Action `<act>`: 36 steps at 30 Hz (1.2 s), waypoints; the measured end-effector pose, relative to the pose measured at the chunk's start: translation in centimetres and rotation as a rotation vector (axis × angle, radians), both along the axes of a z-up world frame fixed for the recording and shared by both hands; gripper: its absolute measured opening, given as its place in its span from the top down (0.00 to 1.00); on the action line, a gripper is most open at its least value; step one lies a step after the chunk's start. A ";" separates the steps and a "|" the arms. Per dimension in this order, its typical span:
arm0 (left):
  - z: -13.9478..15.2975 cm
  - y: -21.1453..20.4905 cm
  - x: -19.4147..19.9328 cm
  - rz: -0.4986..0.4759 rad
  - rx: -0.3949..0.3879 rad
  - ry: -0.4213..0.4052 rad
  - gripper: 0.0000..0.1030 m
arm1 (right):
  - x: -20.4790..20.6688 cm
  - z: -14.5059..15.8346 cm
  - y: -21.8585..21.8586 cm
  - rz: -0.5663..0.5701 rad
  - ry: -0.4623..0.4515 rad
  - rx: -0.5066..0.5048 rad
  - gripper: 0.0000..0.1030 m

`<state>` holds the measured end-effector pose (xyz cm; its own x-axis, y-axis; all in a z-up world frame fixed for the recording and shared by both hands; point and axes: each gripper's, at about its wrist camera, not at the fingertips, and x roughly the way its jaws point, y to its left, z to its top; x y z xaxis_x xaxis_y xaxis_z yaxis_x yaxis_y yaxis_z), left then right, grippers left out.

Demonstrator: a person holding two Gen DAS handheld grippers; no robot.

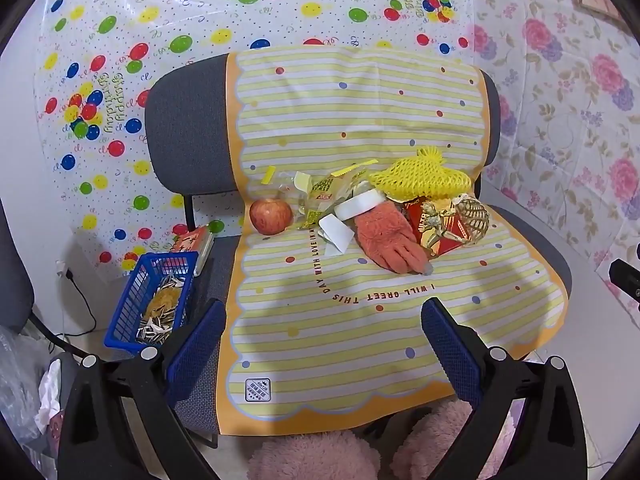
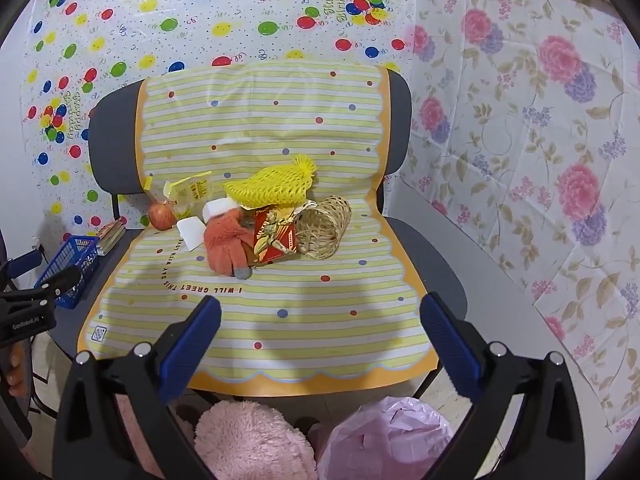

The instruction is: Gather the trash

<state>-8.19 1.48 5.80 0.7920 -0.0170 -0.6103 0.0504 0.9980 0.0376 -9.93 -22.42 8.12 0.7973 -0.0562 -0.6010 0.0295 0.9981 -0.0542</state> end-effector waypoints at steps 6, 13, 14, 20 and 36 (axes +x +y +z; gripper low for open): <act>0.1 0.0 0.1 -0.002 0.000 0.001 0.06 | 0.1 0.0 0.1 0.002 0.001 -0.004 0.06; 0.1 0.0 0.1 -0.002 0.001 0.001 0.06 | 0.2 0.2 -0.1 0.003 0.003 -0.001 0.06; 0.1 0.0 0.1 -0.002 0.001 0.002 0.06 | 0.2 0.2 -0.1 0.004 0.003 -0.001 0.06; 0.2 0.0 0.1 -0.002 0.000 0.002 0.06 | 0.1 -0.3 0.1 0.005 0.002 -0.004 0.06; 0.1 0.2 0.1 -0.002 0.001 0.003 0.06 | 0.2 -0.8 0.3 0.005 0.040 -0.032 0.06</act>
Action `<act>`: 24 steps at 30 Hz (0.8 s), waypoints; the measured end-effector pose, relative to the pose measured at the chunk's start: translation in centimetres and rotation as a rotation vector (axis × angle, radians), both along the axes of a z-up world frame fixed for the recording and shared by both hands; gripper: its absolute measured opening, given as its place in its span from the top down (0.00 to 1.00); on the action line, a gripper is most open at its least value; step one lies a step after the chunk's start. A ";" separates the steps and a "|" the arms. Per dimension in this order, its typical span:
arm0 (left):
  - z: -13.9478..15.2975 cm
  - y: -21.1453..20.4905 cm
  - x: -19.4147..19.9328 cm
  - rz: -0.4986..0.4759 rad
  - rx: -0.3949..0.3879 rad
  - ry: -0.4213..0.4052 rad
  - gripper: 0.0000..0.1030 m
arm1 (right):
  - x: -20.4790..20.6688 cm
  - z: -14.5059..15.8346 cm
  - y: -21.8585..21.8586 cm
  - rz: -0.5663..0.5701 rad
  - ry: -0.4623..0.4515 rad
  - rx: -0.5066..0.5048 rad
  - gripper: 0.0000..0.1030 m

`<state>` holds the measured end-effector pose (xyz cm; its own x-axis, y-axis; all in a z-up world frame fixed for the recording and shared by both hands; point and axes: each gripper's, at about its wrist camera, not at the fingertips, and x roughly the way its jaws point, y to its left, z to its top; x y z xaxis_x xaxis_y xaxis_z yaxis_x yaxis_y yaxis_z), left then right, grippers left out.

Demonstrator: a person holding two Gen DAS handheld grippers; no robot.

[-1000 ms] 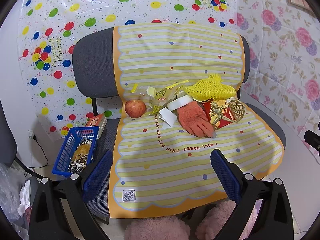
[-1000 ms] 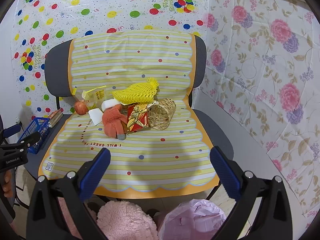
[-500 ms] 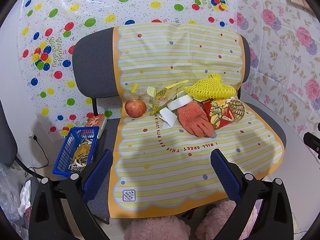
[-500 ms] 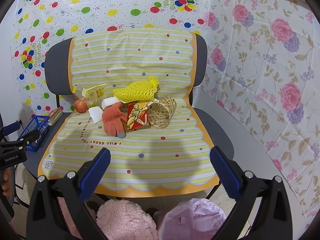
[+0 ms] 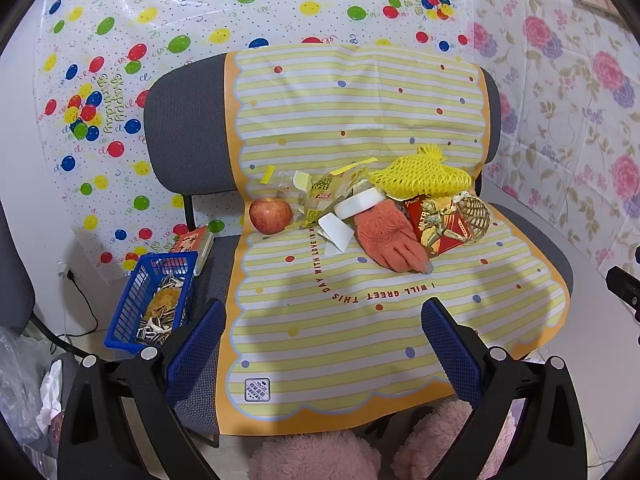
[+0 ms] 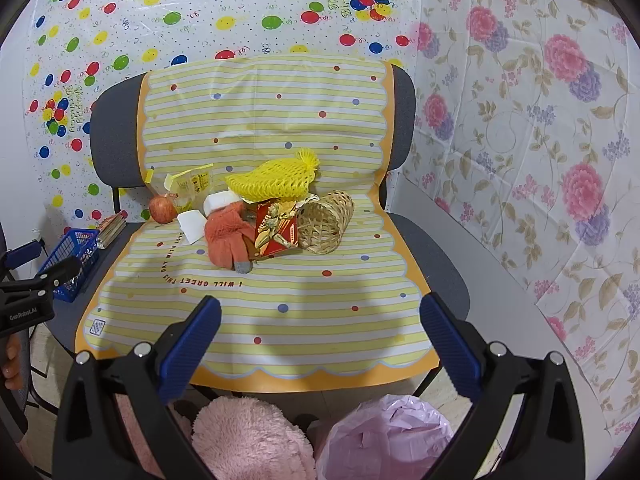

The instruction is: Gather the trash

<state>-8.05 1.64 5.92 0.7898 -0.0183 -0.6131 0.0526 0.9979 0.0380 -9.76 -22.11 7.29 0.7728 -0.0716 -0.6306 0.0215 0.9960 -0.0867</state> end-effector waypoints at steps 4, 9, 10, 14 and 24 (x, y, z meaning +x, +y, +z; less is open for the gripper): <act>0.0 0.0 0.0 -0.001 0.000 0.000 0.06 | 0.0 -0.1 0.0 0.002 0.001 0.001 0.06; 0.0 0.0 0.0 0.000 0.000 0.002 0.06 | 0.2 -0.1 -0.1 0.001 0.028 -0.016 0.06; -0.1 0.1 0.1 0.001 -0.001 0.004 0.06 | 0.2 -0.1 0.0 0.001 0.030 -0.016 0.06; -0.9 0.9 0.5 0.015 -0.016 0.015 0.06 | 0.4 -0.8 0.0 0.002 0.018 0.002 0.06; -2.7 2.8 2.9 0.066 -0.046 0.066 0.06 | 3.7 -1.6 0.1 0.012 0.040 -0.050 0.06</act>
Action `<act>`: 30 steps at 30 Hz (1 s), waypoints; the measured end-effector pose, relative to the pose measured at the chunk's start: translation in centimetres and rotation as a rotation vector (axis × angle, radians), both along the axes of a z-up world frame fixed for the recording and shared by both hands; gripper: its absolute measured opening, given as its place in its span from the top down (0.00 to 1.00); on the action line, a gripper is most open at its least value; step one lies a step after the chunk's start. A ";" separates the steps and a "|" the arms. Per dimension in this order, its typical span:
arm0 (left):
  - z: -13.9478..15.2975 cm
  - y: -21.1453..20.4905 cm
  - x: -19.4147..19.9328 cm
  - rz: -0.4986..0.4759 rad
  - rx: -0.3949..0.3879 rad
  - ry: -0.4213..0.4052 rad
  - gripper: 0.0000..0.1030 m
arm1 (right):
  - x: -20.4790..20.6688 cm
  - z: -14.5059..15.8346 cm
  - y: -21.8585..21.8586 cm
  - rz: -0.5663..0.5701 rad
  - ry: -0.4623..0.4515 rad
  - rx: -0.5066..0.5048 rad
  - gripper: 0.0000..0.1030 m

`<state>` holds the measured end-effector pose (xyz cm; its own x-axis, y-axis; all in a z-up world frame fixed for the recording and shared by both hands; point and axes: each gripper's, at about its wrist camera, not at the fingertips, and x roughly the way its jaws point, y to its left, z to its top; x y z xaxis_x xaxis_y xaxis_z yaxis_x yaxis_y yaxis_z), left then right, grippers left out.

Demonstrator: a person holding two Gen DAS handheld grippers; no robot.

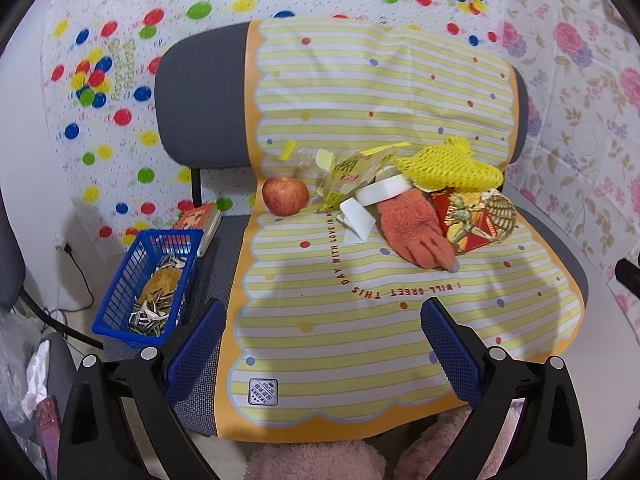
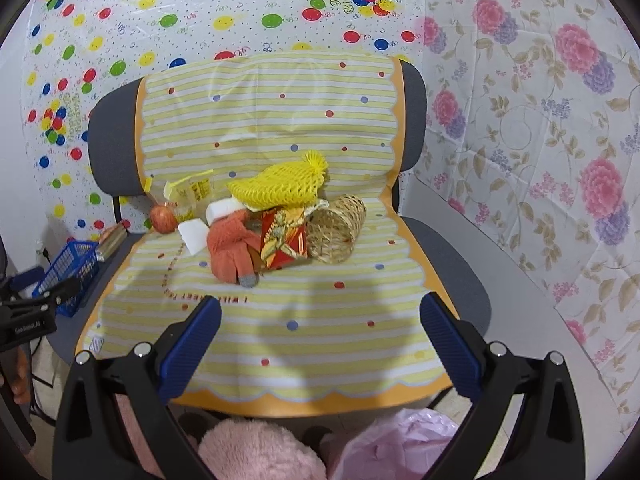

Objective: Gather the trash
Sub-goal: 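Grasp the clear snack bag with the left tool while the right tool approaches the yellow net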

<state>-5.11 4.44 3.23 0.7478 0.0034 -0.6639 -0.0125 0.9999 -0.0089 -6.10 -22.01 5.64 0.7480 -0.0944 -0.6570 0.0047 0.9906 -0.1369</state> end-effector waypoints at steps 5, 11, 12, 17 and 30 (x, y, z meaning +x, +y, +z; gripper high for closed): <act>-1.0 0.2 2.0 -0.020 0.030 0.017 0.06 | 2.6 -0.4 -0.1 0.015 -0.029 0.045 0.06; -1.4 0.1 5.1 -0.051 0.042 0.025 0.07 | 5.7 -1.4 0.2 0.039 -0.027 0.065 0.06; -1.4 0.1 5.8 -0.066 0.029 0.025 0.07 | 6.0 -1.5 0.4 0.046 -0.027 0.050 0.06; -1.8 0.0 8.7 -0.109 -0.017 0.024 0.07 | 8.5 -2.4 0.8 0.071 0.008 0.066 0.06; -2.1 -2.1 16.7 -0.192 0.079 -0.053 0.11 | 12.8 -3.6 1.0 0.088 0.034 0.072 0.06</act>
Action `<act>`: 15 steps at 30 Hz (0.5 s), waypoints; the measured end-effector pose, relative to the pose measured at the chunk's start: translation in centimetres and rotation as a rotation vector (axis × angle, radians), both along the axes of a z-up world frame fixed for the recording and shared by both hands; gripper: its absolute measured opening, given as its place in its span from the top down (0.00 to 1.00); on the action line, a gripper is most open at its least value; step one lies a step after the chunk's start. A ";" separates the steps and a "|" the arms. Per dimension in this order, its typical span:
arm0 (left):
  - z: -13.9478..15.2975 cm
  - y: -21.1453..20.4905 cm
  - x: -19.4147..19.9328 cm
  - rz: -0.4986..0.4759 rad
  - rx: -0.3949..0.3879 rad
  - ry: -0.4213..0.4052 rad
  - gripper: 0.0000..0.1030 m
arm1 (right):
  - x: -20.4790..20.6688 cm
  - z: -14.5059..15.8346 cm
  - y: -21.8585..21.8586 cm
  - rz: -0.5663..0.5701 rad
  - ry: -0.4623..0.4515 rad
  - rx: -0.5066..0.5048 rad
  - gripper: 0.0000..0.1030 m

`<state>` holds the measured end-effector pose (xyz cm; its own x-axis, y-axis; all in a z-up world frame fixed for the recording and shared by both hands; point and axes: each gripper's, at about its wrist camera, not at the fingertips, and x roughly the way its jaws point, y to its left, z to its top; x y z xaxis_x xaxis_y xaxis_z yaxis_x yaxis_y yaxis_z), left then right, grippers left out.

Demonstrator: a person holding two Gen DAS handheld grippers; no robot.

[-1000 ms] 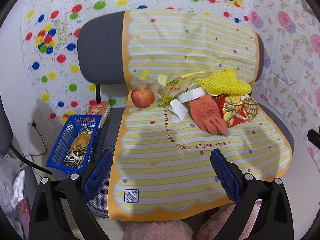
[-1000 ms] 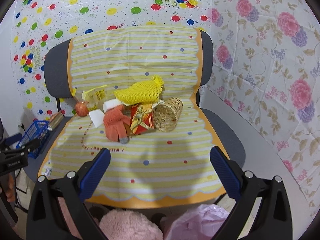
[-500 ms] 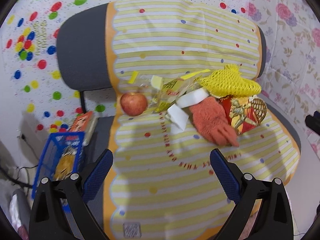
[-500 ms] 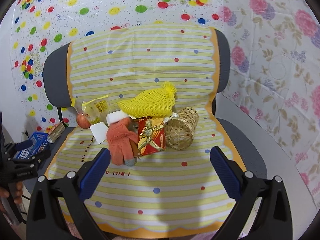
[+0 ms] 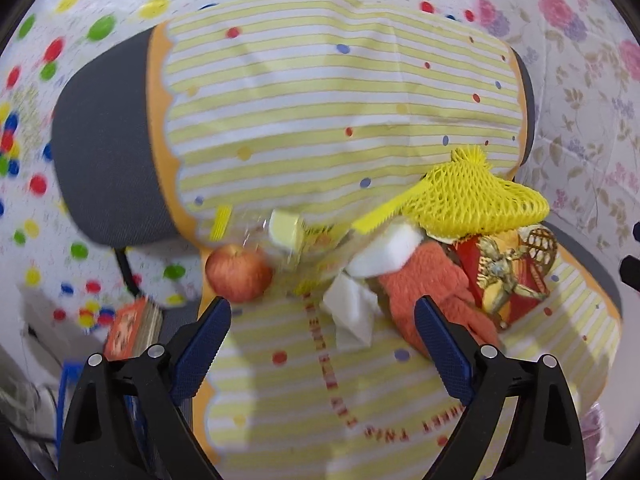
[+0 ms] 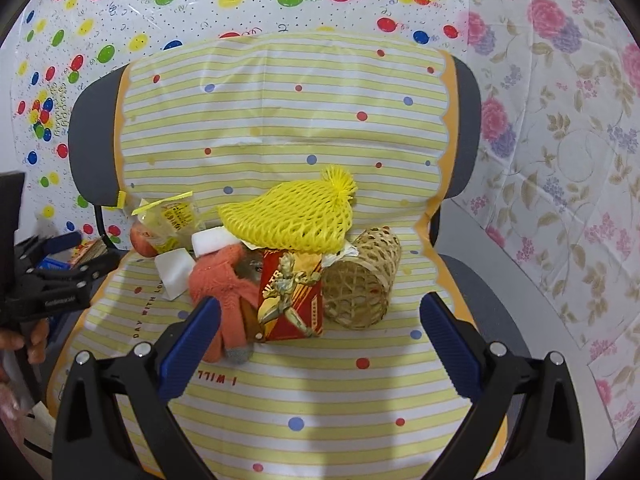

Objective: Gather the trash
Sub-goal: 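Grasp the clear snack bag with the left tool while the right tool approaches the yellow net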

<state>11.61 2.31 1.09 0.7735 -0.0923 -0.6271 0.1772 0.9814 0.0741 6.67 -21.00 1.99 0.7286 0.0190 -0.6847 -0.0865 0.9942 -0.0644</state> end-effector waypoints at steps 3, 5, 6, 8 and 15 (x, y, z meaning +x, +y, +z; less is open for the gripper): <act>-0.2 -0.7 1.3 -0.027 0.037 -0.026 0.12 | 0.6 -0.4 0.0 0.020 0.024 0.014 0.06; -0.3 -1.2 2.2 -0.048 0.057 -0.036 0.13 | 1.0 -0.6 0.1 0.041 0.031 0.017 0.09; -0.4 -1.4 2.8 -0.062 0.065 -0.037 0.15 | 1.0 -0.7 0.2 0.045 0.029 0.011 0.13; -0.8 -1.9 4.2 -0.085 0.099 -0.028 0.27 | 1.2 -0.9 0.3 0.053 0.031 0.002 0.16; -2.2 -3.1 7.5 -0.174 0.176 0.008 0.31 | 1.8 -1.4 0.4 0.089 0.045 0.005 0.20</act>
